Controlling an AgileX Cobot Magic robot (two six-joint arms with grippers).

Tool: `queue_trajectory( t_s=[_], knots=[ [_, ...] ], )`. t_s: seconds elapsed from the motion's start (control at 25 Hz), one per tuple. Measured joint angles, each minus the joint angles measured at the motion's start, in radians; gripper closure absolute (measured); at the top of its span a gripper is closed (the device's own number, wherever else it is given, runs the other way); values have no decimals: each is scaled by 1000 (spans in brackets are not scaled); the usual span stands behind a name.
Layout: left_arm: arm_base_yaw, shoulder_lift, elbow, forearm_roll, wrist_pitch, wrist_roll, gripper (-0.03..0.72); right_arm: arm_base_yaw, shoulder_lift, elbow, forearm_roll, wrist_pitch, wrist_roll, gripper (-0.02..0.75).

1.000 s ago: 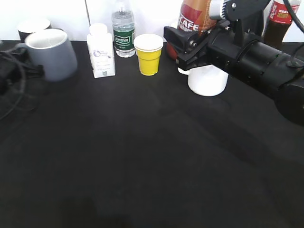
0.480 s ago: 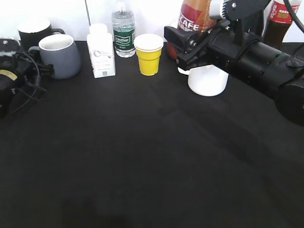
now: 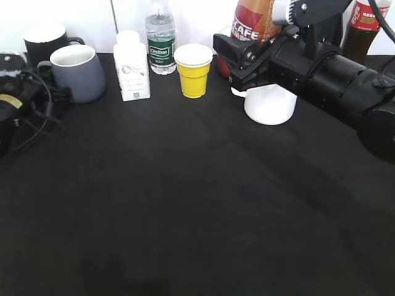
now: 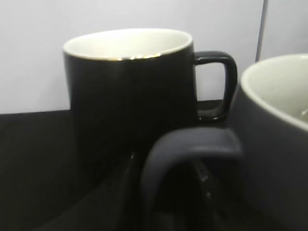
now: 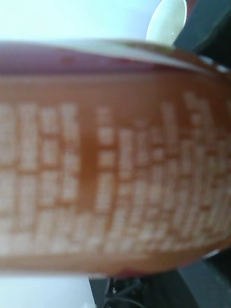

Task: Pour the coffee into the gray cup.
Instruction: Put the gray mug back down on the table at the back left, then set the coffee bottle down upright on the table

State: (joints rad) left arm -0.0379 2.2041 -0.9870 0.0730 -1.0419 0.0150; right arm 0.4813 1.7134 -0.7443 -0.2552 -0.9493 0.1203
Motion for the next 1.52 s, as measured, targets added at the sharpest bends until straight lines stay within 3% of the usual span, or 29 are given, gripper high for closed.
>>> queue_trajectory(
  t_s=[0.36, 0.44, 0.6, 0.72, 0.8, 0.96, 1.04, 1.16, 1.32, 1.52],
  knots=[
    [0, -62, 150, -8, -101, -1, 414, 0, 0, 0, 0, 3, 0, 204],
    [0, -106, 196, -19, -112, -1, 374, 0, 0, 0, 0, 3, 0, 204],
    [0, -203, 330, -44, -119, -1, 221, 0, 0, 0, 0, 3, 0, 204],
    [0, -353, 477, -51, -119, -1, 207, 0, 0, 0, 0, 4, 0, 204],
    [-12, -494, 566, -73, -51, -1, 207, 0, 0, 0, 0, 11, 0, 204],
    [-115, -780, 619, -110, 220, -1, 207, -13, -75, 0, 103, 107, -9, 204],
    [-162, -880, 620, -98, 338, -1, 207, -63, -117, 0, 108, 163, -13, 204],
    [-219, -993, 620, -93, 449, -1, 207, -218, -146, 0, 109, 195, -14, 204],
    [-229, -1095, 620, -48, 575, -1, 207, -415, -148, 0, 97, 199, -15, 204],
    [-229, -1172, 555, -39, 797, -1, 207, -459, -11, -1, 97, 118, -27, 204]
  ],
)
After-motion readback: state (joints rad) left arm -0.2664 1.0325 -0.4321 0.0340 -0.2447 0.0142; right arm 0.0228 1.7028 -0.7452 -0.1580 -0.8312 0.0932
